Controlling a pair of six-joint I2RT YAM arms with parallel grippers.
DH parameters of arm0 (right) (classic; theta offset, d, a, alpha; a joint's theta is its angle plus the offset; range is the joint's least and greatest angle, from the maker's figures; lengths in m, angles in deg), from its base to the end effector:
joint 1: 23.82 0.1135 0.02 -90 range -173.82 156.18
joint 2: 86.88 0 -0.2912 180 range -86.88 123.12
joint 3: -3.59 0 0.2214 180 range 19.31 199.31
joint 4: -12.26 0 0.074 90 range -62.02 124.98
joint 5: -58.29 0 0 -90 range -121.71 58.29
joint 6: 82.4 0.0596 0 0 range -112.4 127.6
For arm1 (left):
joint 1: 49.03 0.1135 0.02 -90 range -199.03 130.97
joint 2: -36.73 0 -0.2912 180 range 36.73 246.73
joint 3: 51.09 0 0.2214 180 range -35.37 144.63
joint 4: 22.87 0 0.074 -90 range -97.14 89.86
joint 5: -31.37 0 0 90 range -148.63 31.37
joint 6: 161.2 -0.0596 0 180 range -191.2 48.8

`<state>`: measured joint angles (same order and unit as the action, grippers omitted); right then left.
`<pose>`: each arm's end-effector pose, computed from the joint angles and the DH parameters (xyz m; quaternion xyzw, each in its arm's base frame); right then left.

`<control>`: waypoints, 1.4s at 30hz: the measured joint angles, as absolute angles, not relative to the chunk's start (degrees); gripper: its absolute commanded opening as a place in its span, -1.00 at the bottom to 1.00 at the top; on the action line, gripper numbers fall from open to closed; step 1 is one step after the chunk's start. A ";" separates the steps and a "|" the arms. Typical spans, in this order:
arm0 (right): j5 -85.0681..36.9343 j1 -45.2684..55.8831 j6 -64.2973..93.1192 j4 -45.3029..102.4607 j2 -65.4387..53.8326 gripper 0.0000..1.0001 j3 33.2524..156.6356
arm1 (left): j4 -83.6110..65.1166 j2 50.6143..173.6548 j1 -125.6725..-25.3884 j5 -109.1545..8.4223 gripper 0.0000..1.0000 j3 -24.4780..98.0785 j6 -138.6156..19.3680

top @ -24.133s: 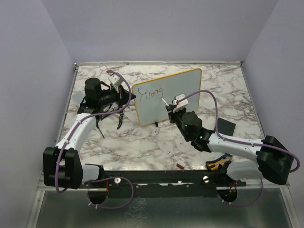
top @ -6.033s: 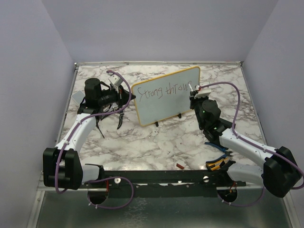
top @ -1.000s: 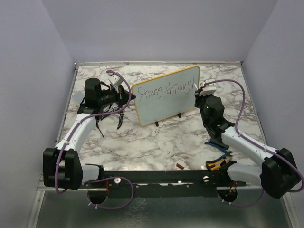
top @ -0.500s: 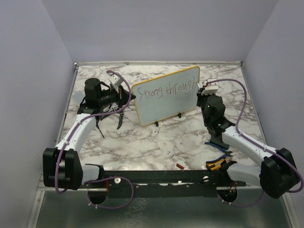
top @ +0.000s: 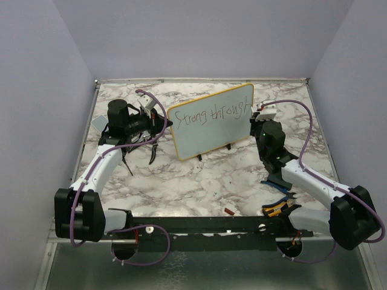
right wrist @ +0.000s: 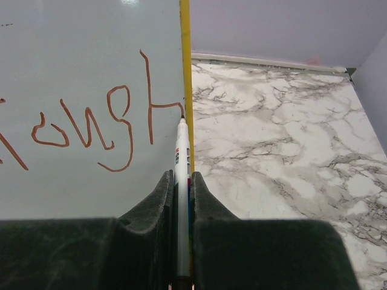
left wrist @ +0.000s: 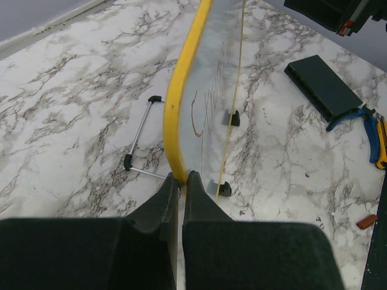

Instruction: Write a sentence on the whiteboard

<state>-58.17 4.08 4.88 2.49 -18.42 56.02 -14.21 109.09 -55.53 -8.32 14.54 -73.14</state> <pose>0.2356 0.0947 0.3093 -0.0441 0.7395 -0.0247 0.6713 0.2528 -0.0750 0.3353 0.3099 0.6991 -0.3597 0.5347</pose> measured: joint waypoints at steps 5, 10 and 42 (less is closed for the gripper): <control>-57.77 3.93 5.95 3.19 -17.87 -0.99 56.00 | -14.21 109.04 -55.53 -8.32 -1.00 14.52 -73.14; -57.60 3.91 6.34 4.10 -17.67 -0.99 55.95 | -14.19 109.04 -55.53 -8.32 -1.00 14.52 -73.14; -55.13 3.91 12.55 14.75 -30.96 -0.99 54.93 | -14.21 109.04 -55.53 -8.76 -1.00 14.52 -72.15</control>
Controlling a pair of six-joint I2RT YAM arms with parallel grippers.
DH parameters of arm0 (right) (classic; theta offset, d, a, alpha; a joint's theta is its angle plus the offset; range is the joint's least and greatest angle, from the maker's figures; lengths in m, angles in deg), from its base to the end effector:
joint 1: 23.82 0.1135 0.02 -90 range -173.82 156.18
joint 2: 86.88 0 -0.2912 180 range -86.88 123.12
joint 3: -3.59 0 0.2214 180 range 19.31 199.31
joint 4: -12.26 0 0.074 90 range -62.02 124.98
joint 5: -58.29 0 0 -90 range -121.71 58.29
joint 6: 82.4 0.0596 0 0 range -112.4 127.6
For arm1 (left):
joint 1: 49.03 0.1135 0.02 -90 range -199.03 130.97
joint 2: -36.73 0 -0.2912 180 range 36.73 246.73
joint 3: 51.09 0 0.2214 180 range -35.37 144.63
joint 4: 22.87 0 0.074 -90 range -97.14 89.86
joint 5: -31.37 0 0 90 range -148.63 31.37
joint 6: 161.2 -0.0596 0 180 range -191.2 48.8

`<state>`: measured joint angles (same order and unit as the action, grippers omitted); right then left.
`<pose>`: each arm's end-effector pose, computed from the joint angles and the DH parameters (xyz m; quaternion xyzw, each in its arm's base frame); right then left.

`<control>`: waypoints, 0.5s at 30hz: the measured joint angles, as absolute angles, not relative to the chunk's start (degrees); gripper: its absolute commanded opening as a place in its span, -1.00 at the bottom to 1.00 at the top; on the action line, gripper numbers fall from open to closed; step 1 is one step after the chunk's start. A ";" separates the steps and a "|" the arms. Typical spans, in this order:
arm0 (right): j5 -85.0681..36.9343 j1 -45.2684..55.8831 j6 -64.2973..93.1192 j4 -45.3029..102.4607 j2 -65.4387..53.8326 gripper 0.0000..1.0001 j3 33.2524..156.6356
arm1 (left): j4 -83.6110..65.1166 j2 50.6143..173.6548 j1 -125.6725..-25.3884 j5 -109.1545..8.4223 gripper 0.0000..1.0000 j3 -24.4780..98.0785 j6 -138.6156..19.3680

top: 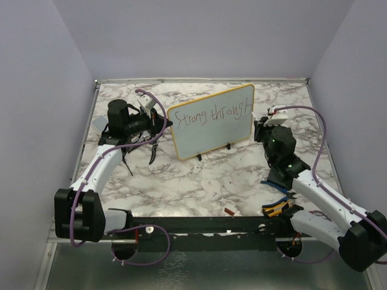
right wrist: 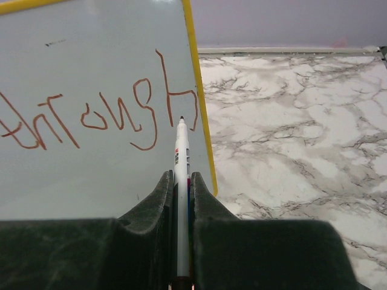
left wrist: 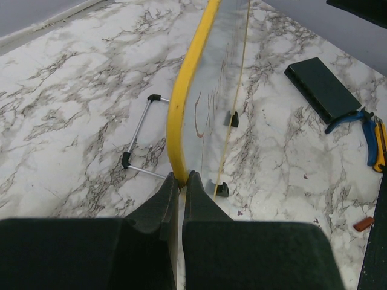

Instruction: Write a sentence on the whiteboard

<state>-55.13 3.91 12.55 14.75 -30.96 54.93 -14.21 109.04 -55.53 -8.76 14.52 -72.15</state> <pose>0.1927 0.0745 0.3212 -0.0132 0.7459 0.0365 0.6650 0.2530 -0.0747 0.3353 0.3019 0.7030 -0.3615 0.5329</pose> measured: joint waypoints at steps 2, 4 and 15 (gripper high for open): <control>-53.79 3.91 13.53 16.65 -33.43 -0.99 54.93 | -14.21 109.04 -55.53 -8.78 -1.00 14.52 -72.07; -50.97 3.91 14.32 18.53 -35.25 -0.99 54.95 | -14.21 109.04 -55.53 -8.78 -1.00 14.52 -71.94; -26.01 13.41 18.34 13.59 -28.45 -0.99 53.35 | -14.21 109.02 -55.53 -8.76 -1.00 14.52 -71.61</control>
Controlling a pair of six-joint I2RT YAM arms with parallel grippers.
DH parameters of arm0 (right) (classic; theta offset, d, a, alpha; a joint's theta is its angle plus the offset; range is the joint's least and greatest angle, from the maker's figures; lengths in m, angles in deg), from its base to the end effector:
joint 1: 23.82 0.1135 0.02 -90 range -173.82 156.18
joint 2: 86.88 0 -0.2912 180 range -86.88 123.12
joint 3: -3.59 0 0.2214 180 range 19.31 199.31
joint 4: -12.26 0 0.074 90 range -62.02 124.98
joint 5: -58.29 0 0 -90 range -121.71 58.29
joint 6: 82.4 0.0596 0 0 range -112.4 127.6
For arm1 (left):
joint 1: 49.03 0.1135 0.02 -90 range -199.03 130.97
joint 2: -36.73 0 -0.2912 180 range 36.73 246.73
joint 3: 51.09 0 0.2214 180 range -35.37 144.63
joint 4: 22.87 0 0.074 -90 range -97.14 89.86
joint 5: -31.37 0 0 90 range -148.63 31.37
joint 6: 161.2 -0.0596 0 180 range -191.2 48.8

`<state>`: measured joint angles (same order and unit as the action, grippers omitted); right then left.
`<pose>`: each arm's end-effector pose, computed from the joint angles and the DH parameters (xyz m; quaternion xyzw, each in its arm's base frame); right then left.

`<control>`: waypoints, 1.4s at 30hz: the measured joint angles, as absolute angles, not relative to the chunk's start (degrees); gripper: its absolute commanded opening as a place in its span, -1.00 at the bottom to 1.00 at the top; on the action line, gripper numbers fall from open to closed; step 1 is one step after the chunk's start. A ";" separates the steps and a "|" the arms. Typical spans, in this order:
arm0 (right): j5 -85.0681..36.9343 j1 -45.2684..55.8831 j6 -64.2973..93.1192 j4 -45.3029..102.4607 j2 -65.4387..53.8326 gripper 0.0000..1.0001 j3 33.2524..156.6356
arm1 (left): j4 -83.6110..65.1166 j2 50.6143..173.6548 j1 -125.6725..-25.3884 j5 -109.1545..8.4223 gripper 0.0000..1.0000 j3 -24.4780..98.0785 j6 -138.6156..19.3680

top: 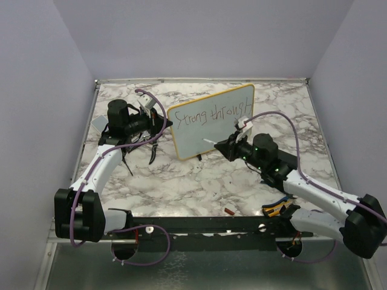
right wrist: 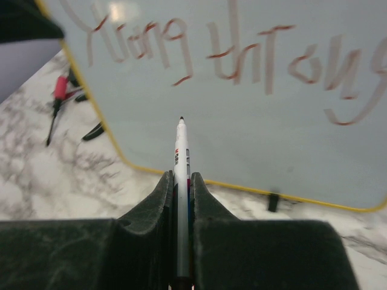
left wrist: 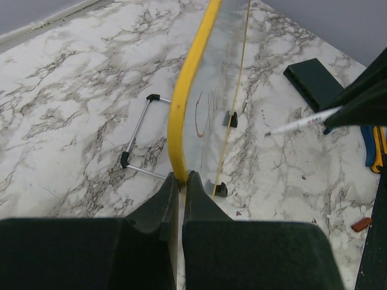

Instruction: Write a sentence on the whiteboard

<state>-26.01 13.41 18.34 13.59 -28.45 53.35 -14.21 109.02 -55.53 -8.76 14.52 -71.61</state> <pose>0.1698 0.1364 0.3051 -0.2064 0.7374 0.2958 0.5711 0.2529 -0.0747 0.3354 0.2986 0.7043 -0.3640 0.5313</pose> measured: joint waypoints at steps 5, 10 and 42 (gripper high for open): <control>-24.94 22.05 18.75 7.51 -19.20 -0.99 53.35 | -14.21 109.02 -55.53 -8.76 -1.00 14.52 -71.45; -27.19 26.70 19.08 0.70 -12.25 -0.99 53.37 | -14.21 109.02 -55.53 -8.76 -1.00 14.52 -71.45; -37.80 27.90 18.01 -7.52 -2.09 -0.99 55.58 | -14.24 109.00 -55.53 -8.78 -1.00 14.48 -71.41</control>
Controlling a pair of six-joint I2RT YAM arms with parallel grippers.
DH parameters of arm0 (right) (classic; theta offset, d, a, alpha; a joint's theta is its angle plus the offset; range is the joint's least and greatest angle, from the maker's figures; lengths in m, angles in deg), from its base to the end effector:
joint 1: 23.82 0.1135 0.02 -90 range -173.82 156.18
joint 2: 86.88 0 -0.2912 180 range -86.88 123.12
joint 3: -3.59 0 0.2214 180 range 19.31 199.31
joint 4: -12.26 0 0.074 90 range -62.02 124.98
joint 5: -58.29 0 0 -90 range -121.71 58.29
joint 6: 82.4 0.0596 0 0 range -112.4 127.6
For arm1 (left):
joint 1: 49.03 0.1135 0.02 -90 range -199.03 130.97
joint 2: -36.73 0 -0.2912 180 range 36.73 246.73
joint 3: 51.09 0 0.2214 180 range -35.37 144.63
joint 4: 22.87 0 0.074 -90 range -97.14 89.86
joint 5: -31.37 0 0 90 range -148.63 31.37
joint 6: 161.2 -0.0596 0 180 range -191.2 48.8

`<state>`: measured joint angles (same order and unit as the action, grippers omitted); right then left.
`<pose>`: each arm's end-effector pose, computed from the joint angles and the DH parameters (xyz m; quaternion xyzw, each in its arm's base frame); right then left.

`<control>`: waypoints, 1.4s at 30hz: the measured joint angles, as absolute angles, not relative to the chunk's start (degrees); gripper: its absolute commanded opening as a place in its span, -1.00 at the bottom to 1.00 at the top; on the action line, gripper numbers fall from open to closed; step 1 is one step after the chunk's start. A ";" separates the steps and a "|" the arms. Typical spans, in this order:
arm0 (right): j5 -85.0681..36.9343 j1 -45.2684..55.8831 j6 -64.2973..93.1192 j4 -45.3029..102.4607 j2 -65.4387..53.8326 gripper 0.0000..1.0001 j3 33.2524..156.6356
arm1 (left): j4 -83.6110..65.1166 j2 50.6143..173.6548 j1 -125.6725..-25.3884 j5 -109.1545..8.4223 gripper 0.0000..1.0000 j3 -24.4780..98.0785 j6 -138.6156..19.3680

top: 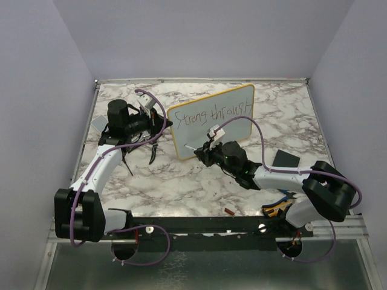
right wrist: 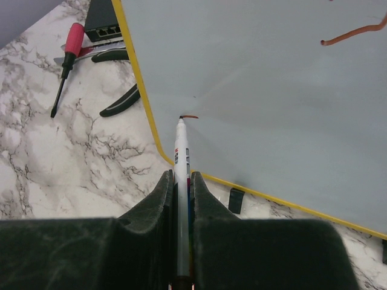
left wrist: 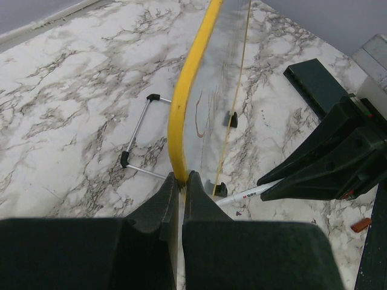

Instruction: Write a sentence on the whiteboard

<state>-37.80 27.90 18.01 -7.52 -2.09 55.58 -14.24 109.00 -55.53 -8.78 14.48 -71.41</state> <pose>0.1967 0.2390 0.2535 -0.2448 0.7430 0.2851 0.5538 0.2528 -0.0747 0.3353 0.2973 0.7049 -0.3648 0.5308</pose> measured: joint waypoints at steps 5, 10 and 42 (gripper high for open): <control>-37.01 27.95 18.03 -7.48 -1.17 -0.99 55.80 | -14.24 109.00 -55.53 -8.76 -1.00 14.45 -71.41; -37.58 28.01 18.12 -7.41 -1.17 -0.99 55.78 | -14.26 109.00 -55.53 -8.78 -1.00 14.45 -71.41; -40.46 31.03 18.45 -6.12 1.41 -0.99 55.76 | -14.30 108.93 -55.53 -8.76 -1.00 14.45 -71.41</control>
